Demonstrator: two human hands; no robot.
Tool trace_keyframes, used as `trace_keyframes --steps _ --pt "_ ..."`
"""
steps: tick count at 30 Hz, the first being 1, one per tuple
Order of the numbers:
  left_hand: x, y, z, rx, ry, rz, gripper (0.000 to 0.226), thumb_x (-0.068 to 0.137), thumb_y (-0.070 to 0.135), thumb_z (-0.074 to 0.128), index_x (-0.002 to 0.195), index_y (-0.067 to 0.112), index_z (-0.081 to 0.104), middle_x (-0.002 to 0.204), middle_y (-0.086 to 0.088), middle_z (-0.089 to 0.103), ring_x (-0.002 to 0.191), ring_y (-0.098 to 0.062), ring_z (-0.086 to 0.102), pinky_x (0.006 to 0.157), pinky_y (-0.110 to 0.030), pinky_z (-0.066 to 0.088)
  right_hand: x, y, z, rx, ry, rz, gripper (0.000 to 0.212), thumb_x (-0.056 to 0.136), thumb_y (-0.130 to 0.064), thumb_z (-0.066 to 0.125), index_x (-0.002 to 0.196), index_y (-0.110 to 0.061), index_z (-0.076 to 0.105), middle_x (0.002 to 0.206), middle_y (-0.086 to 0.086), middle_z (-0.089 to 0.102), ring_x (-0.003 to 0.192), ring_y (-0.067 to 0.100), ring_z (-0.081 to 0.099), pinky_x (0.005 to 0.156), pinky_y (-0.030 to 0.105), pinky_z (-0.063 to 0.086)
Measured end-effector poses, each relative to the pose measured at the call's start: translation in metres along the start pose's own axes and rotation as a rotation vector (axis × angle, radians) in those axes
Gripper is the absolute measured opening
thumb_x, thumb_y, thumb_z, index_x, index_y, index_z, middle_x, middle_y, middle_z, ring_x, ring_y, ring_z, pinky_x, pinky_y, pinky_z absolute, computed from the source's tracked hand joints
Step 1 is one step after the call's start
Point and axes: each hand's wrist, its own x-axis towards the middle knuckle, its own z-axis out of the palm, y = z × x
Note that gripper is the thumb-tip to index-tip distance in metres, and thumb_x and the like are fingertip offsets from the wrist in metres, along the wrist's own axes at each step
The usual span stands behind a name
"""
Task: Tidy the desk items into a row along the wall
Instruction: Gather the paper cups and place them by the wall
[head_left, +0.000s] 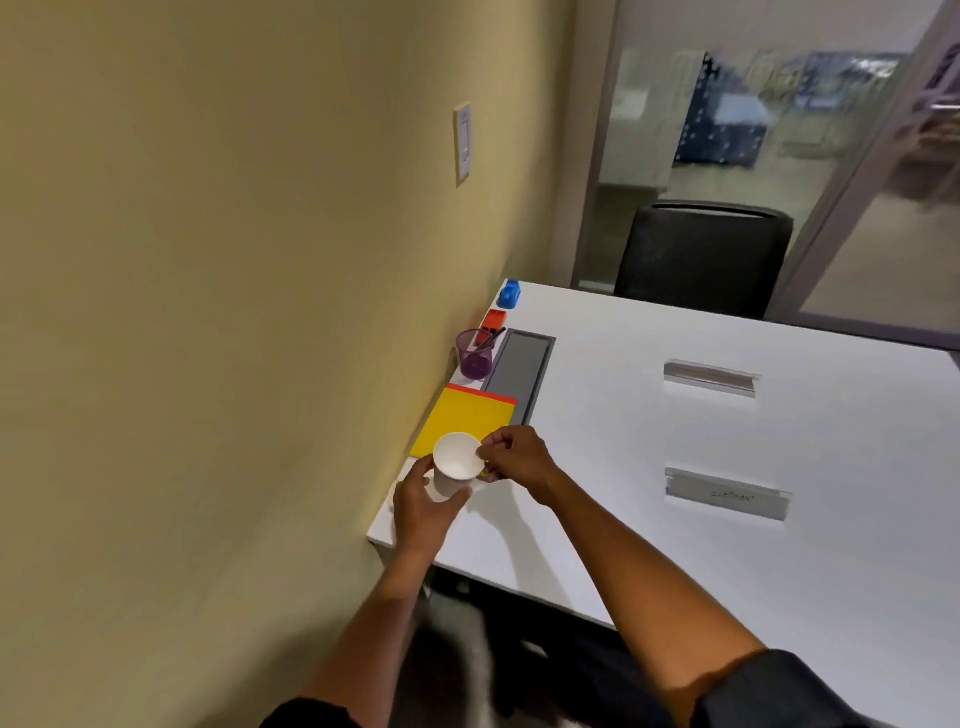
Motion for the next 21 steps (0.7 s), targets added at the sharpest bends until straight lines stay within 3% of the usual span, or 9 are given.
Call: trace_keyframes --steps 3,7,10,14,16,21 --pt "-0.011 0.014 0.015 -0.019 -0.044 0.059 0.056 0.065 0.021 0.085 0.114 0.014 0.059 0.106 -0.003 0.066 0.096 -0.024 0.058 0.077 -0.030 0.043 -0.023 0.002 -0.028 0.072 0.018 -0.001 0.027 0.084 -0.022 0.073 0.096 0.001 0.068 0.081 0.017 0.068 0.067 0.023 0.066 0.069 0.035 0.059" --pt "-0.033 0.030 0.038 -0.039 -0.137 0.148 0.056 0.067 0.026 0.084 0.115 0.016 0.058 0.109 -0.001 0.064 0.099 -0.023 0.055 0.078 -0.031 0.044 -0.068 0.010 -0.061 0.027 0.091 -0.039 0.046 0.080 -0.049 0.072 0.107 -0.012 0.069 0.102 0.007 0.070 0.082 0.018 0.066 0.070 0.031 0.055" --pt "-0.054 0.042 0.060 -0.056 -0.220 0.201 0.058 0.066 0.032 0.083 0.117 0.019 0.058 0.109 0.000 0.064 0.100 -0.020 0.055 0.082 -0.036 0.049 -0.102 0.023 -0.082 -0.015 0.151 -0.080 0.054 0.071 -0.046 0.081 0.117 -0.023 0.065 0.111 -0.005 0.067 0.097 0.014 0.064 0.072 0.028 0.054" --pt "-0.084 0.063 0.094 -0.068 -0.368 0.244 0.059 0.064 0.024 0.083 0.117 0.016 0.057 0.108 -0.006 0.064 0.102 -0.023 0.056 0.081 -0.032 0.047 -0.140 0.048 -0.113 -0.041 0.281 -0.062 0.068 0.054 -0.039 0.091 0.116 -0.031 0.064 0.112 -0.012 0.067 0.100 0.015 0.064 0.089 0.036 0.055" --pt "-0.100 0.077 0.113 -0.072 -0.442 0.279 0.060 0.064 0.022 0.082 0.118 0.015 0.057 0.109 -0.007 0.063 0.103 -0.023 0.056 0.080 -0.029 0.044 -0.161 0.057 -0.134 -0.058 0.355 -0.059 0.069 0.052 -0.039 0.091 0.115 -0.031 0.064 0.111 -0.012 0.067 0.097 0.016 0.065 0.087 0.037 0.056" --pt "-0.143 0.115 0.163 -0.086 -0.587 0.371 0.058 0.065 0.031 0.081 0.116 0.020 0.056 0.107 0.001 0.063 0.102 -0.017 0.056 0.081 -0.027 0.045 -0.214 0.073 -0.192 -0.050 0.523 -0.059 0.062 0.059 -0.033 0.088 0.115 -0.024 0.064 0.109 -0.009 0.067 0.089 0.007 0.062 0.076 0.023 0.050"
